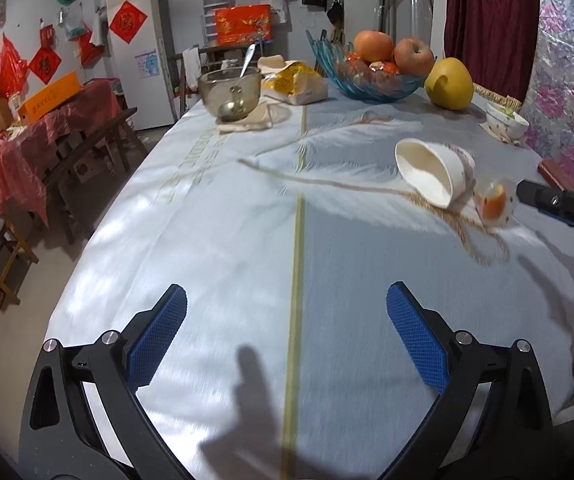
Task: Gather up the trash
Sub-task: 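Move both tools back over the table toward the cup and fruit cup, then close the left tool on the white paper cup while the right tool grasps the plastic fruit cup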
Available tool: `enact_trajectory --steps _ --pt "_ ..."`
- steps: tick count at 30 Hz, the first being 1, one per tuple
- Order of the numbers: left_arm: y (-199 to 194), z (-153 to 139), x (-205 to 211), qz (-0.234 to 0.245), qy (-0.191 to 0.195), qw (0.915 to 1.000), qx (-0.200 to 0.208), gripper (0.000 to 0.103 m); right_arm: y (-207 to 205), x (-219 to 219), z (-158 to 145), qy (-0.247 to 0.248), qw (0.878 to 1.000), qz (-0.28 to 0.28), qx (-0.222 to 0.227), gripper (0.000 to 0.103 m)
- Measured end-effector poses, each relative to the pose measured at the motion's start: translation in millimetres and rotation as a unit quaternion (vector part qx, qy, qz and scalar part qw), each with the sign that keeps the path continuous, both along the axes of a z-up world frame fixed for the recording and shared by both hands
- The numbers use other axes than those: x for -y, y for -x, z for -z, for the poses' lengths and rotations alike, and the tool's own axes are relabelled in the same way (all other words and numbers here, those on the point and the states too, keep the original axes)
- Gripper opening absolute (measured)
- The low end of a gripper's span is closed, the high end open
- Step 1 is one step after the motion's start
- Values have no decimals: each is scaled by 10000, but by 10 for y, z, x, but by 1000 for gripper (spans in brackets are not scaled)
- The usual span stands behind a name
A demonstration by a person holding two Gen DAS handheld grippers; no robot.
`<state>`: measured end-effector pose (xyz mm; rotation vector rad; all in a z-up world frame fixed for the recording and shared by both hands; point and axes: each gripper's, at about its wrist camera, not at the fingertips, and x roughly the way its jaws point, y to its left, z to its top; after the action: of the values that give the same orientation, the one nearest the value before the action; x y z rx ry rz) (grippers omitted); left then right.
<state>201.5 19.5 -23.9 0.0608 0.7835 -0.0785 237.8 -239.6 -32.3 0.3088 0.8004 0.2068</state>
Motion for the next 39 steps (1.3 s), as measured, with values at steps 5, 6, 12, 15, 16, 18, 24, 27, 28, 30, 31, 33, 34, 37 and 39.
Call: enact_trajectory --steps 5,6,12,15,16,18,24,27,28,30,31,33,34,37,39 --pt "-324 42 49 72 253 9995 -179 96 -204 -5 51 -138 9998 -2 -130 85" --pt "-408 74 56 69 306 9992 -249 96 -233 -8 63 -161 9998 -7 -154 85" --pt "-587 187 -8 11 654 9966 -506 96 -344 -41 153 -101 9996 -60 -268 85" --pt "-571 214 -58 -130 721 9960 -511 96 -383 -43 192 -87 9994 -73 -325 85" --pt "-568 212 -67 -132 769 9957 -503 96 -393 -52 197 -84 9993 -84 -349 85" --pt "-547 209 -89 -170 832 9953 -461 96 -401 -65 196 -45 9994 -81 -346 85" --pt "-502 179 -51 -188 660 9973 -280 96 -457 -88 252 18 9987 -174 -489 73" --pt "-504 183 -35 -161 598 9977 -287 96 -461 -57 298 -127 9978 -248 -603 56" --pt "-506 186 -38 -166 589 9977 -293 96 -451 -50 293 -142 9978 -251 -600 56" --pt "-507 190 -52 -192 592 9976 -308 96 -402 -17 272 -95 9982 -224 -543 56" --pt "-508 192 -61 -197 608 9974 -324 96 -374 6 268 -61 9985 -204 -512 56" --pt "-509 201 -78 -209 651 9970 -350 96 -305 87 253 45 9989 -122 -445 56" --pt "-515 205 -87 -211 677 9968 -374 96 -258 154 244 115 9991 -61 -416 56" --pt "-537 219 -77 -164 708 9964 -440 96 -130 348 218 271 9990 75 -340 56" --pt "-535 212 -55 -75 721 9964 -433 96 -61 463 209 256 9992 136 -292 56"
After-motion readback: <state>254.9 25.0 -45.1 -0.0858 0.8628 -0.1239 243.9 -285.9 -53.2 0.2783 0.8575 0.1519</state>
